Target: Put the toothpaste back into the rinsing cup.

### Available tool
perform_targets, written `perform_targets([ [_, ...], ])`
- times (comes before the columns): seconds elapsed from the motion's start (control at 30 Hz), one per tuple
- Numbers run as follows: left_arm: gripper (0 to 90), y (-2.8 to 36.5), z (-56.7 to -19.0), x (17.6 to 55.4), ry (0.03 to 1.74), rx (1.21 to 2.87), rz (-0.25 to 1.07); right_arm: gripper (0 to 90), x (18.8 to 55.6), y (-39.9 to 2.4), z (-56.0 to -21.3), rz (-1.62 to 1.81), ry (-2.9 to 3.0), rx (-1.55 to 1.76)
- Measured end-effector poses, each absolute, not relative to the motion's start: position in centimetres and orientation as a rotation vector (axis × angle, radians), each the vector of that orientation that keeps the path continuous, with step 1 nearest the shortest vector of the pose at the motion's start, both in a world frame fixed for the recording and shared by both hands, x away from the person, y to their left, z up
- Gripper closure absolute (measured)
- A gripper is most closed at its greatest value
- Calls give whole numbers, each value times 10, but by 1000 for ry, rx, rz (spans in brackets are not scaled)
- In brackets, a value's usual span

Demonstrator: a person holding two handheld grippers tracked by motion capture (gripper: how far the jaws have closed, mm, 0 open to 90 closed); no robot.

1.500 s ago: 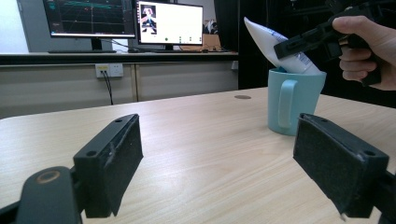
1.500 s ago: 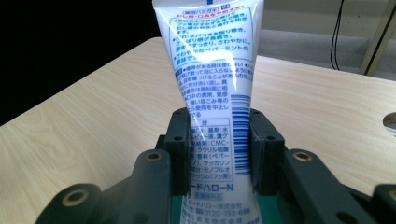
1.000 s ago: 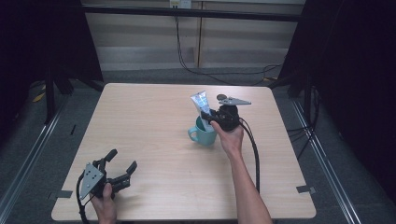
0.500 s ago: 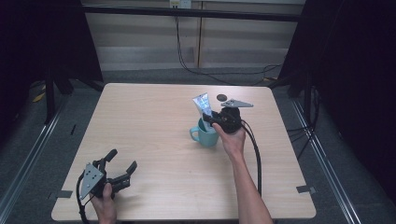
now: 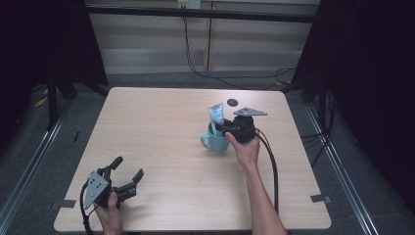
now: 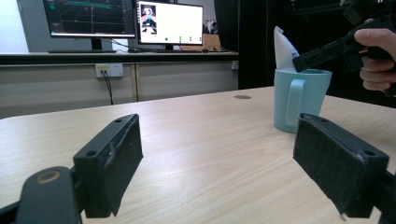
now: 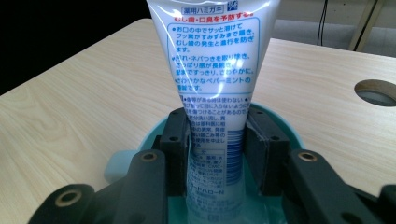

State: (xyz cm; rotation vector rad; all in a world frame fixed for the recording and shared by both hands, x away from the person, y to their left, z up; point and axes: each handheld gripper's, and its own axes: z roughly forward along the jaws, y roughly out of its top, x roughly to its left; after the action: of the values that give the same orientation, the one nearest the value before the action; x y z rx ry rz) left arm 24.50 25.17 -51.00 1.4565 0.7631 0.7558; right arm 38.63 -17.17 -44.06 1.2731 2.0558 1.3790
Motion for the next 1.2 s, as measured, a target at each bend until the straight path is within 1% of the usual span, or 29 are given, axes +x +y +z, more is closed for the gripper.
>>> perform_targets([
  [0.23,155,251,-510,245,765,1452,754,602,383,-176,-446,1385,2039,1281],
  [0.27,155,251,-510,245,765,1452,754,614,383,-177,-446,1399,2030,1285],
  [0.3,155,251,-510,245,766,1452,754,670,382,-180,-445,1432,1998,1286],
  [0.37,155,251,-510,245,766,1452,753,618,381,-187,-440,1530,1951,1281],
  [0.43,155,251,-510,245,766,1452,754,529,381,-188,-437,1493,1949,1272],
  [0.57,155,251,-510,245,765,1452,754,472,379,-188,-439,1486,1968,1279],
  [0.6,155,251,-510,245,764,1452,751,436,379,-188,-439,1482,1974,1278],
  [0.7,155,251,-510,245,765,1452,754,423,379,-186,-439,1490,1971,1281],
  [0.83,155,251,-510,245,765,1452,754,359,376,-181,-438,1480,1984,1253],
  [1.07,155,251,-510,245,765,1452,754,298,369,-180,-433,1478,1986,1247],
  [1.2,155,251,-510,245,765,1452,754,286,364,-181,-431,1491,1969,1240],
])
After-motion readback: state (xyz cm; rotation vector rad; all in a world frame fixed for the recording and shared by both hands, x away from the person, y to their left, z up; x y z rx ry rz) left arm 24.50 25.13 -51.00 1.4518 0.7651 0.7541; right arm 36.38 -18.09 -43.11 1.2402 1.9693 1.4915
